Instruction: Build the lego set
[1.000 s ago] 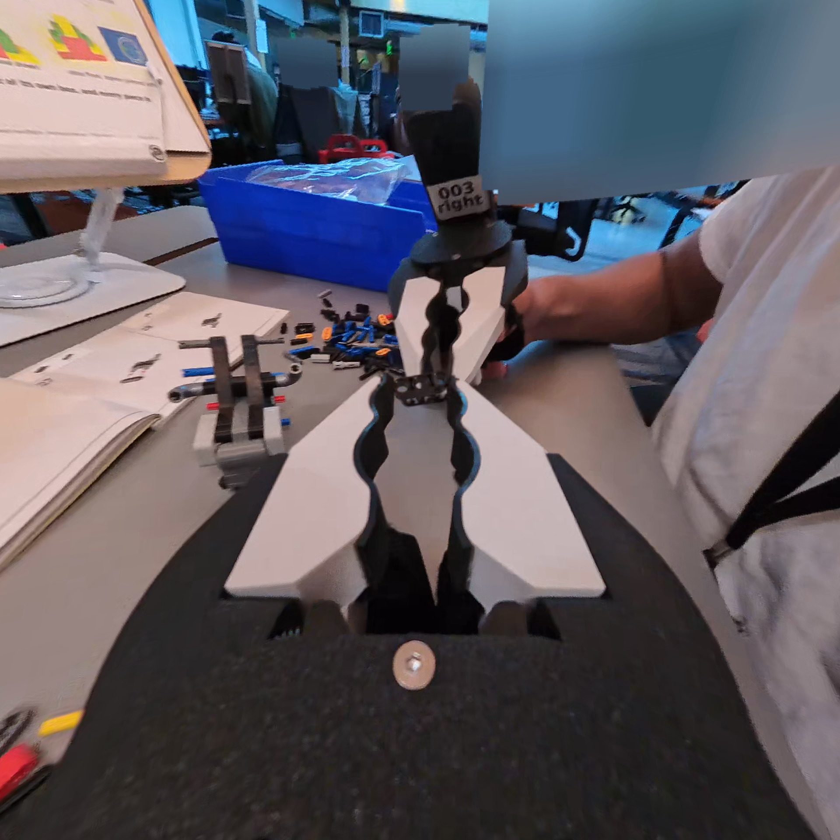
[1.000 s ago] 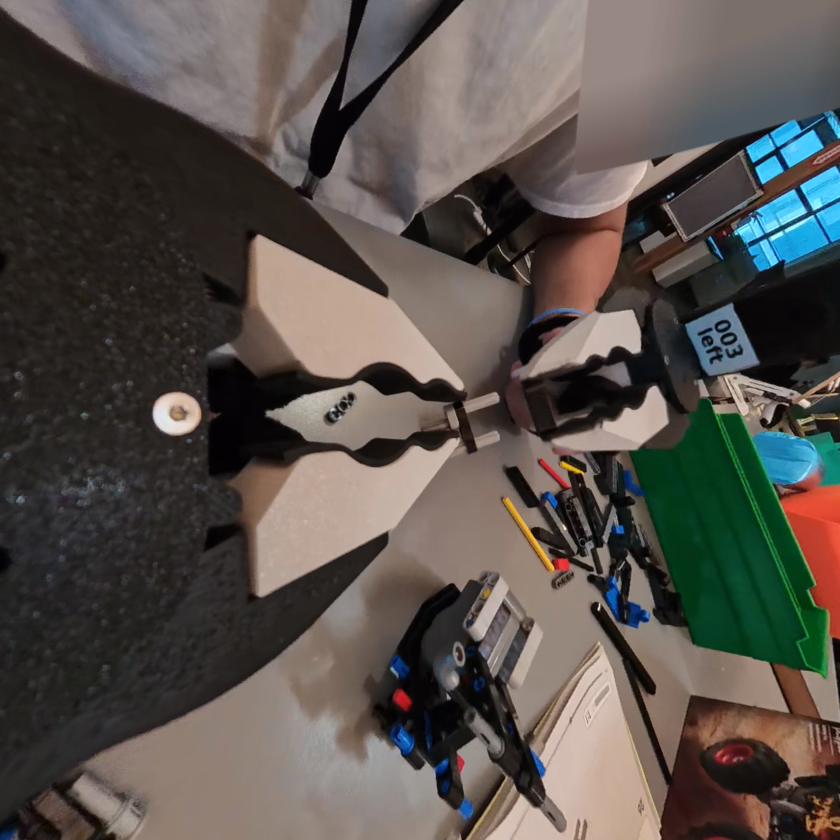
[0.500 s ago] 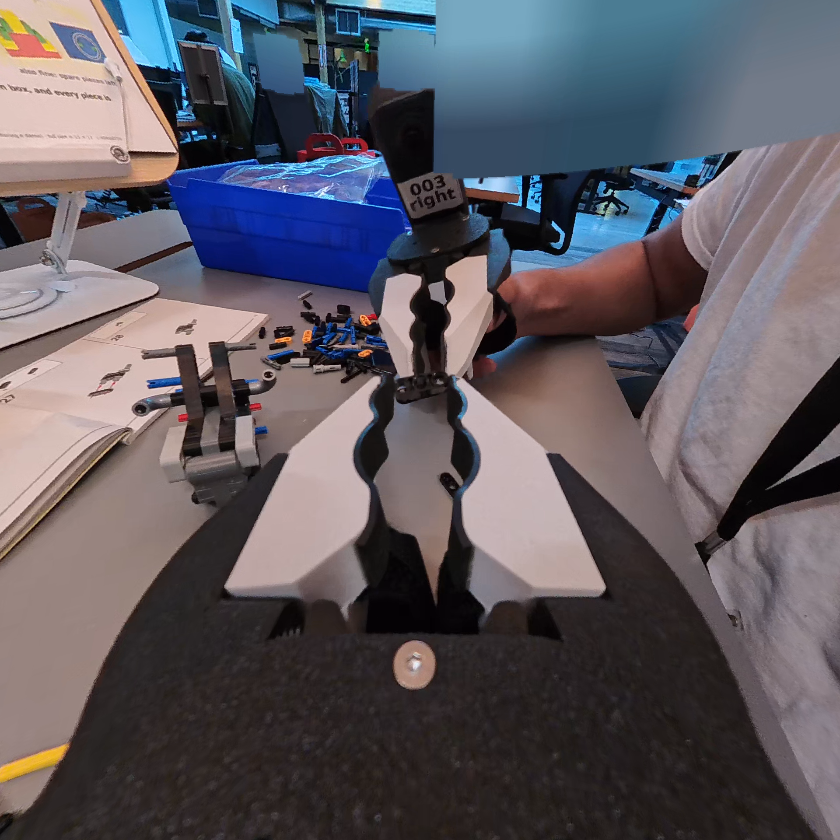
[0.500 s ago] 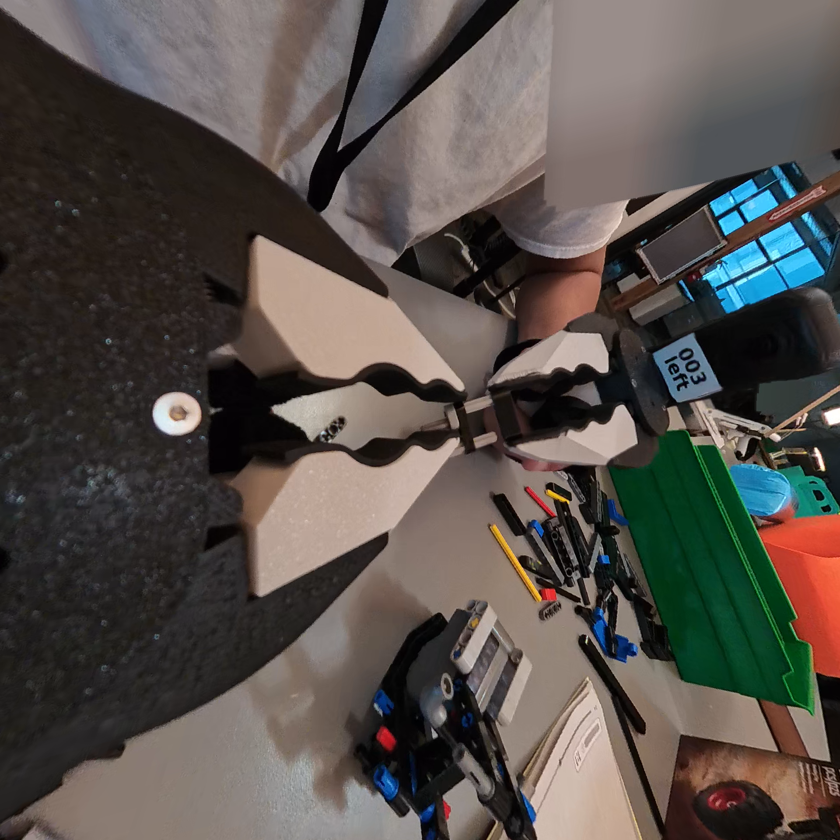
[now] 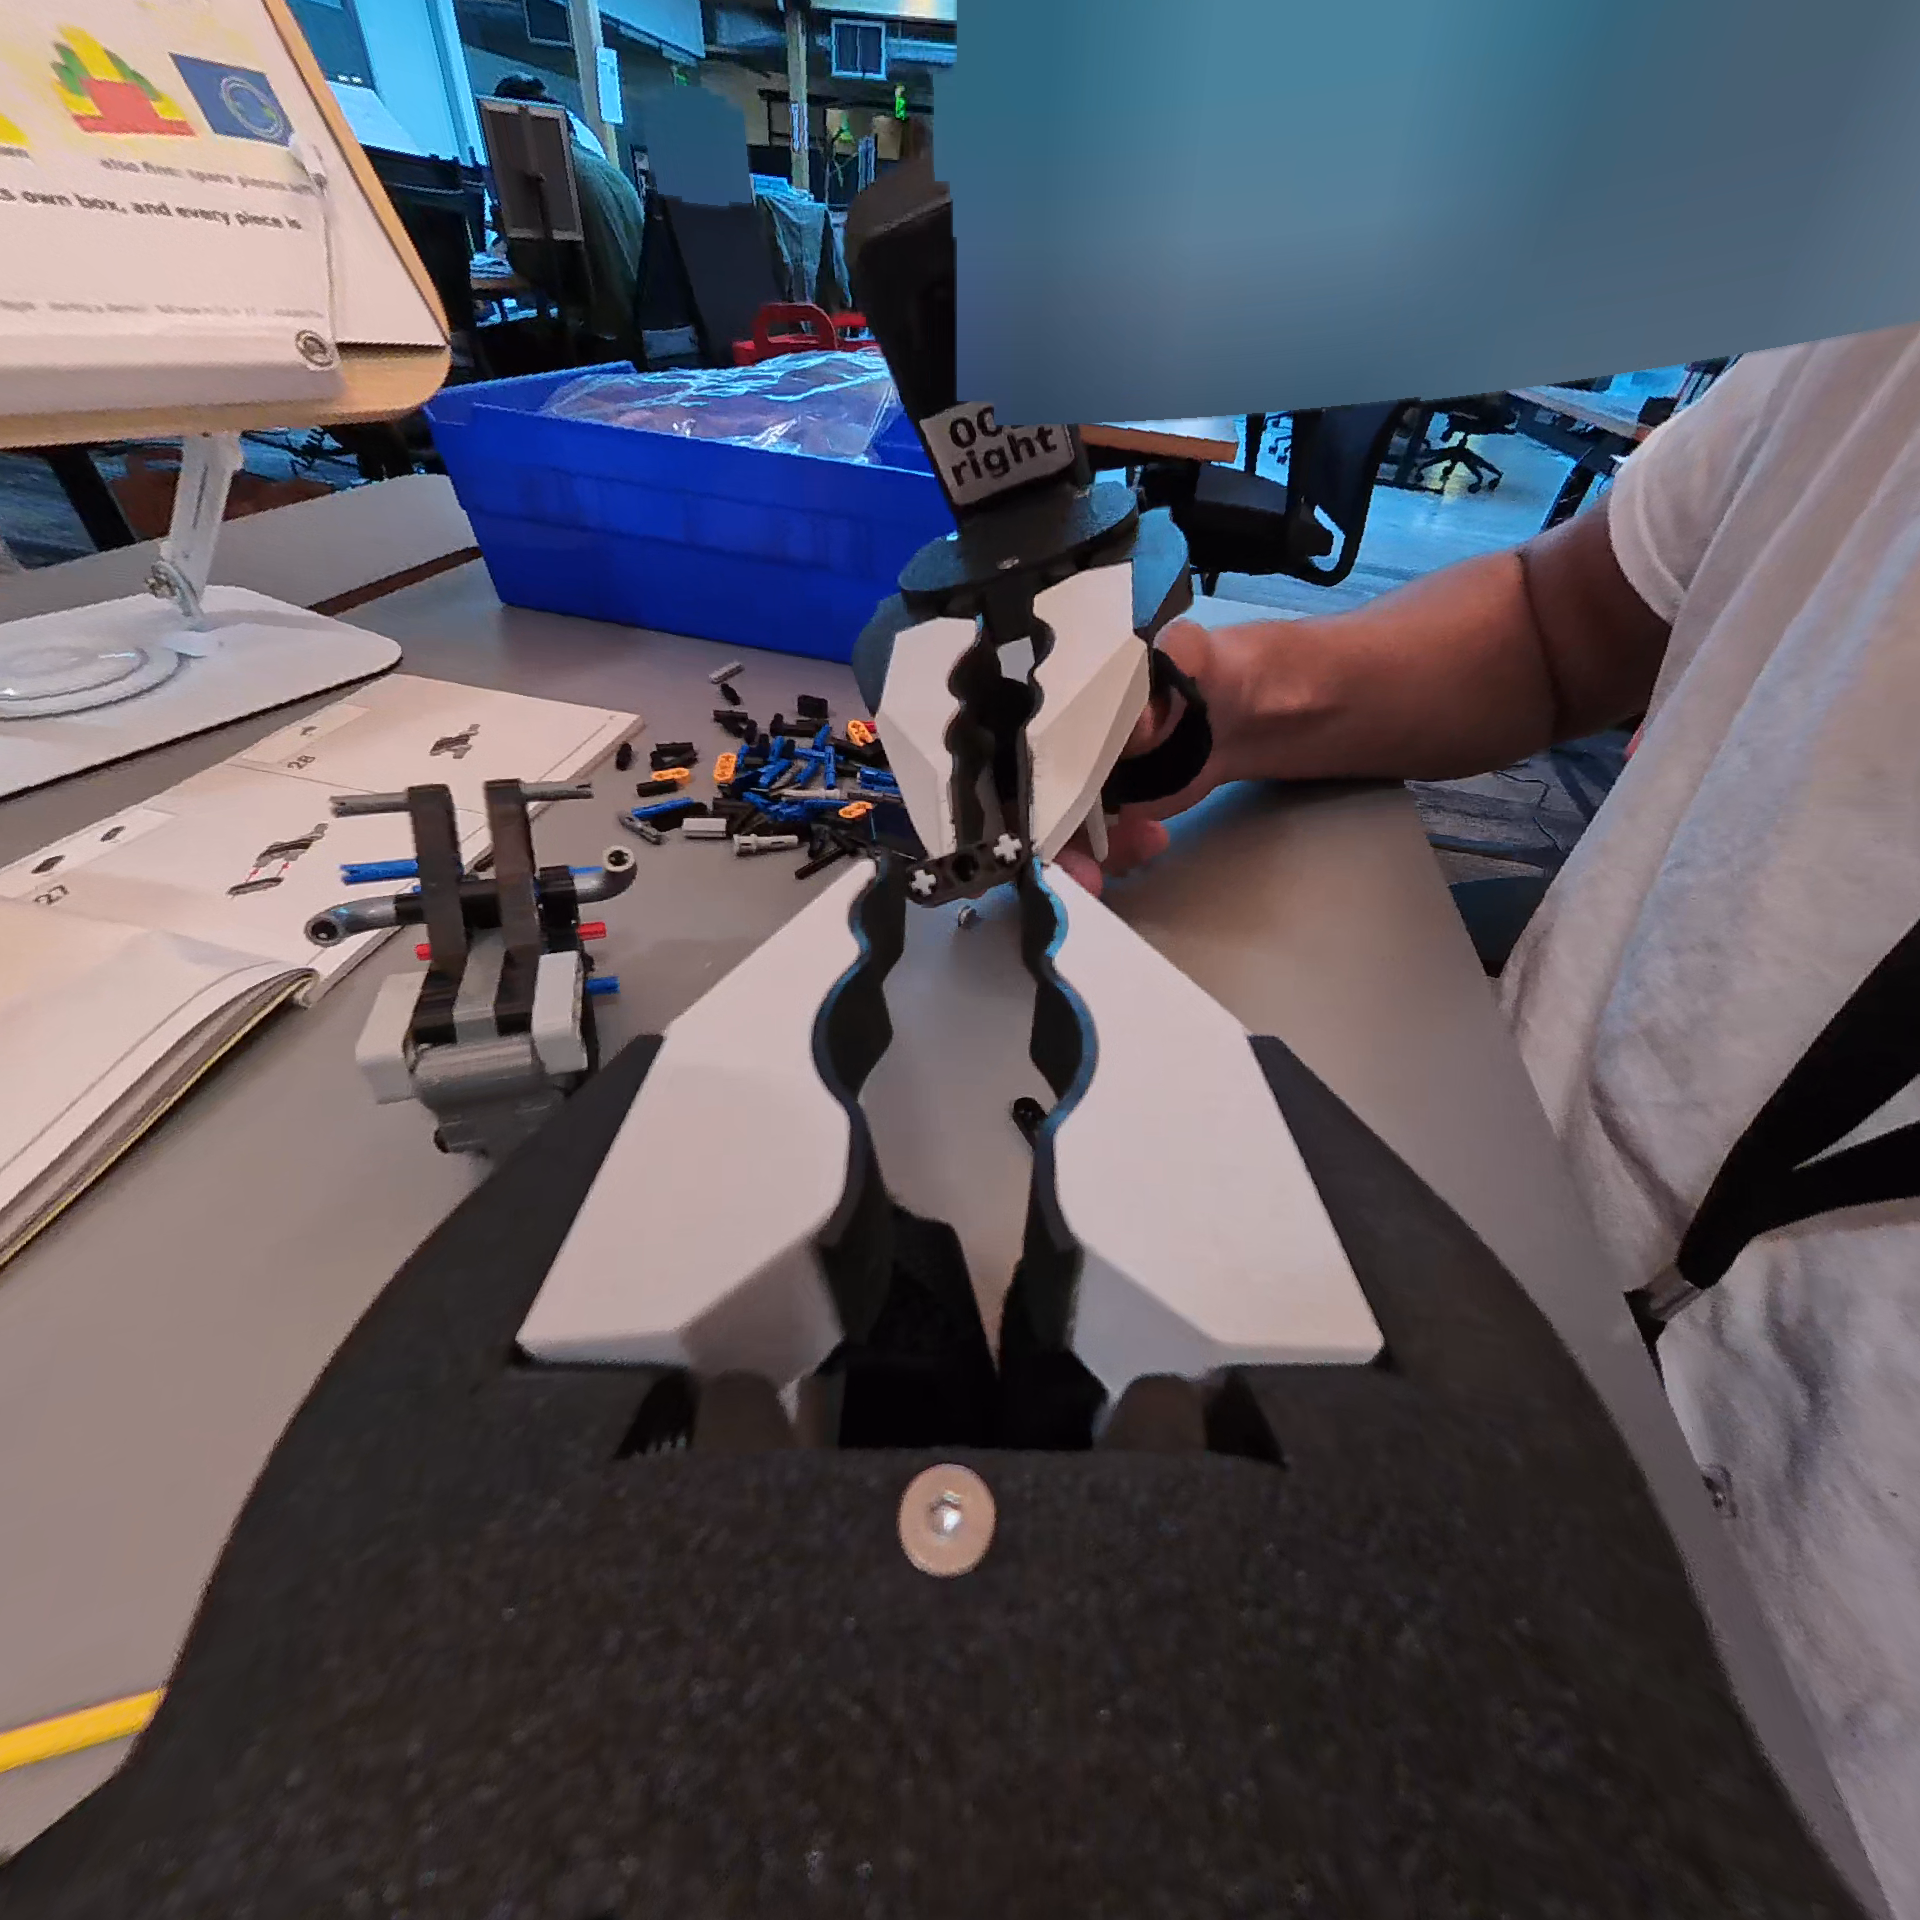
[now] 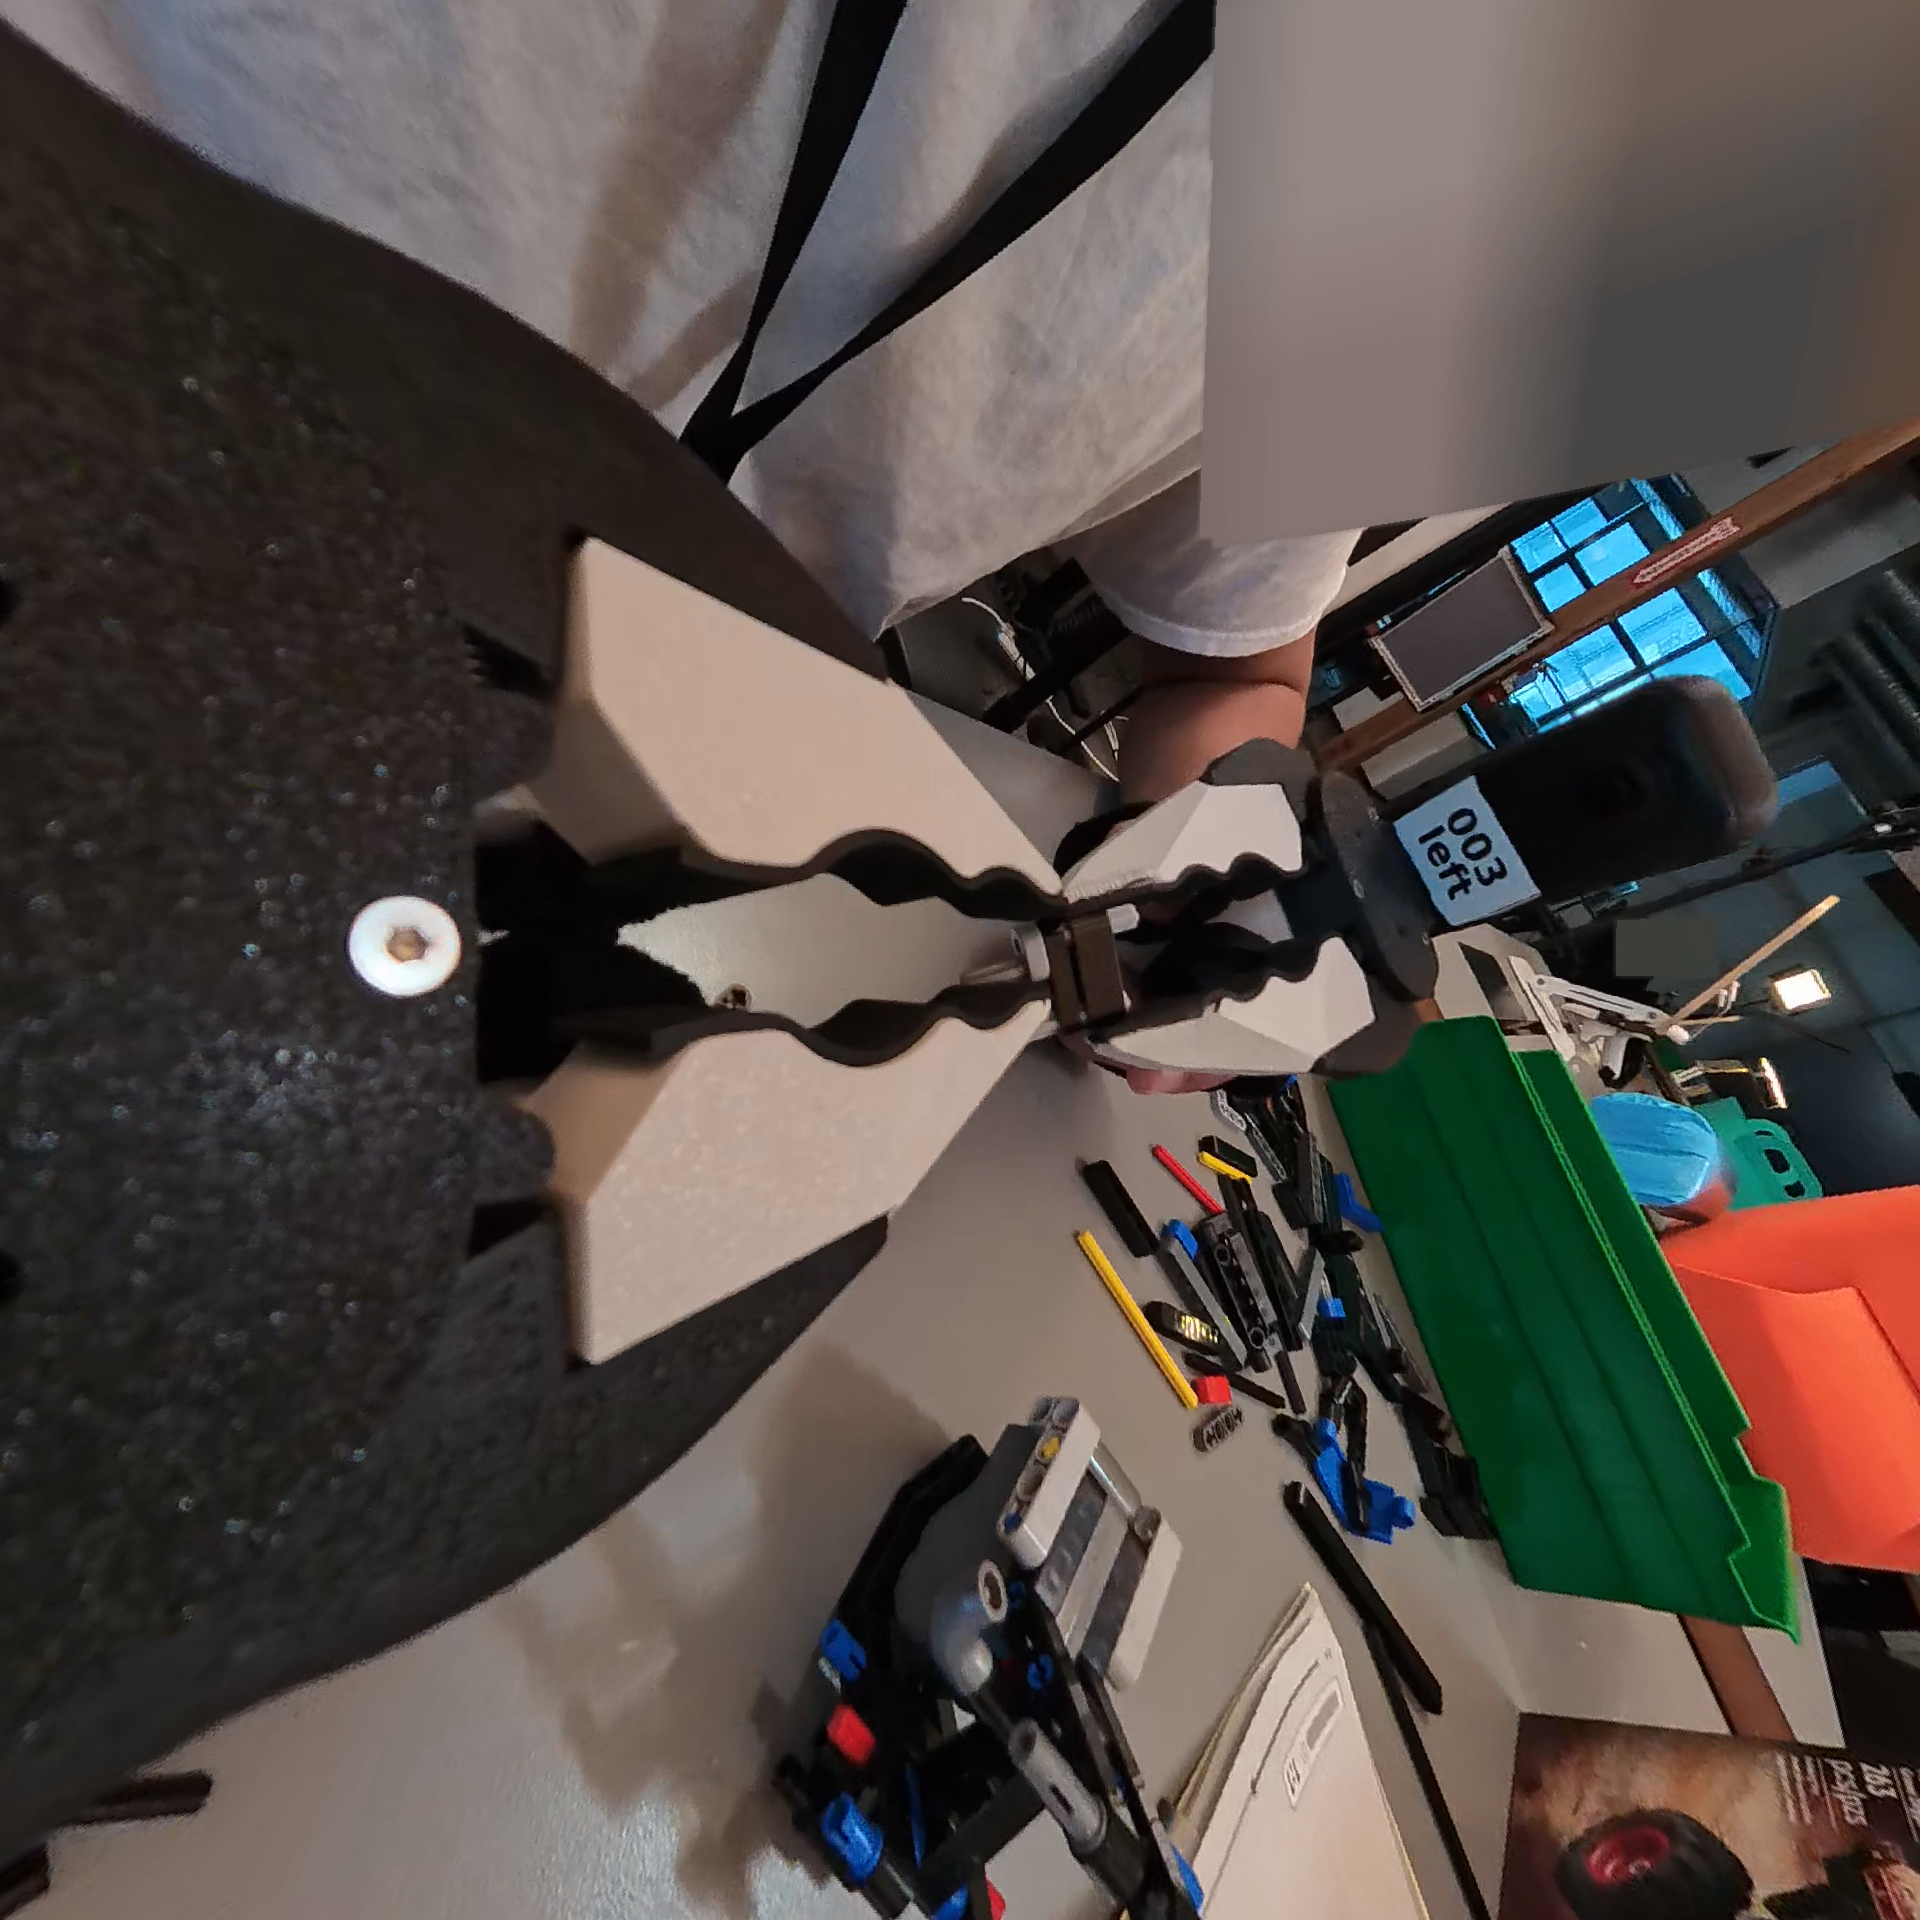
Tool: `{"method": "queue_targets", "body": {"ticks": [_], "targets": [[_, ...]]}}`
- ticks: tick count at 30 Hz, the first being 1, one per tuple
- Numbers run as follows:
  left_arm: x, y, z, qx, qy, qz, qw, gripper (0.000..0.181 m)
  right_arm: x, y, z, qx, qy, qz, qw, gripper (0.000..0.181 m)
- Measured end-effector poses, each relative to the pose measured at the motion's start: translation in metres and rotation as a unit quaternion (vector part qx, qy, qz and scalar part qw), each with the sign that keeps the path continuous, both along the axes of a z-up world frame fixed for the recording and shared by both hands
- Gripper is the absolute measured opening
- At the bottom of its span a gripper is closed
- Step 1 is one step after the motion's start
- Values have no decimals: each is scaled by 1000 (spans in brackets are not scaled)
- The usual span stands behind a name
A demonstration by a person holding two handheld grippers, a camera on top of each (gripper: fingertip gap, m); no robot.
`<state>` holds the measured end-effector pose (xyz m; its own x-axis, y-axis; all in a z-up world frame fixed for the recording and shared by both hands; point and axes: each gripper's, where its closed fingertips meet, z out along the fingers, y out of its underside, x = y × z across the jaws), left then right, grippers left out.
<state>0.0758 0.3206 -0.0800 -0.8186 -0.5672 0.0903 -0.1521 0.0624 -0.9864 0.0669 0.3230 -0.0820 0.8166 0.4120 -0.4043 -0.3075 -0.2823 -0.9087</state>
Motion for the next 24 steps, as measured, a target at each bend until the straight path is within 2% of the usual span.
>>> {"method": "queue_targets", "body": {"ticks": [4,7,9,11,13,15,17,19,22,24], "targets": [[-1,0,-2,10,-4,-1,1000,20,0,0,-1,7,-14,-3,1000,11],[-2,-1,-4,24,-7,1,1000,16,-4,-2,10,31,8,13,999,11],[-5,-4,-4,31,-19,-8,999,0,-3,-2,12,31,21,16,999,11],[-4,-3,-3,44,-44,7,998,3,-3,-2,8,23,14,15,1000,11],[1,0,-9,61,-31,19,998,17,0,-4,15,40,31,13,999,11],[0,2,-8,39,-5,3,999,23,4,-4,13,41,-16,-2,999,11],[-3,5,-10,28,26,-31,999,33,2,-7,8,50,-105,-10,993,11],[-10,4,-6,-10,59,-74,995,33,-5,-8,4,58,-189,-6,980,12],[-24,-3,9,-114,130,-155,973,33,-15,-9,4,80,-261,-3,962,11],[-30,-8,12,-154,177,-194,953,33,-21,-10,2,89,-295,1,951,12]]}}
